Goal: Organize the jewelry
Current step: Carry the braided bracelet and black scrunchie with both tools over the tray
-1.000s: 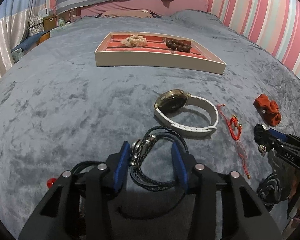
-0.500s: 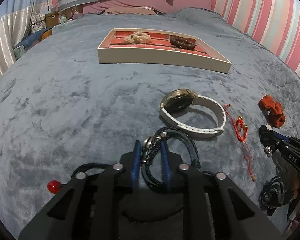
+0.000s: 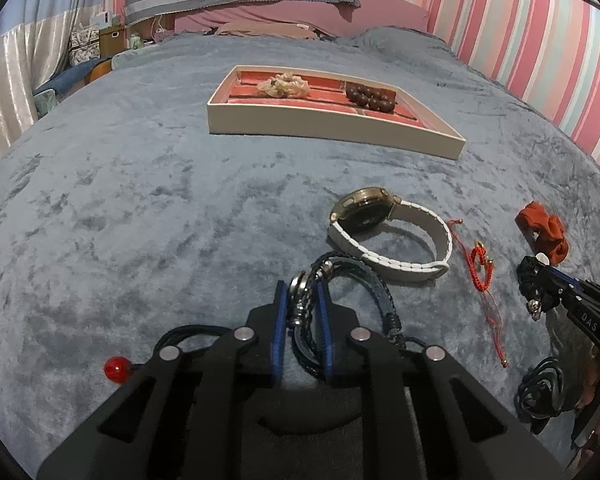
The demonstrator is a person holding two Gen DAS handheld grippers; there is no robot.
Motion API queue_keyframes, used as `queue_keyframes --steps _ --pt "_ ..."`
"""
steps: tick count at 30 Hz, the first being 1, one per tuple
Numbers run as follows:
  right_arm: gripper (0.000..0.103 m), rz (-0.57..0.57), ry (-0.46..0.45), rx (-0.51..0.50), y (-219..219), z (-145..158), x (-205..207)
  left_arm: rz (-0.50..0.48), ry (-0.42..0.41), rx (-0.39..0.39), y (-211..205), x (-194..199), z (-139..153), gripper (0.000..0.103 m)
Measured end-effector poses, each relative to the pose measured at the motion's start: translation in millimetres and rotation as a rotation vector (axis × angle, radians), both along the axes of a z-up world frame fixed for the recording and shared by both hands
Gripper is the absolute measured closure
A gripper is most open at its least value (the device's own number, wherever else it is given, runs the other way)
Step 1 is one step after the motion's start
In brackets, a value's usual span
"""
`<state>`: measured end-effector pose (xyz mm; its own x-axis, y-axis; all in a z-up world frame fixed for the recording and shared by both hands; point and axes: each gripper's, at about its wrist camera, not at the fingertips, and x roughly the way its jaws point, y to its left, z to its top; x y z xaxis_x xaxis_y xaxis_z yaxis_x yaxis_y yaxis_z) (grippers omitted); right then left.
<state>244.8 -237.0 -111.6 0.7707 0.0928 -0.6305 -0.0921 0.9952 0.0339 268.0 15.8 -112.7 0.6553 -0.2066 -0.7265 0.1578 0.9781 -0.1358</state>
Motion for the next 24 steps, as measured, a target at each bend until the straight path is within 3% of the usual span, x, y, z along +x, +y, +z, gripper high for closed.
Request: queue_keyframes --steps 14,24 --pt "0.091 0.016 -0.061 0.016 3 19 1 0.004 -0.046 -0.011 5 -8 17 0.088" --pt "0.092 0.036 -0.110 0.048 6 47 22 0.017 -0.092 -0.038 14 6 44 0.088"
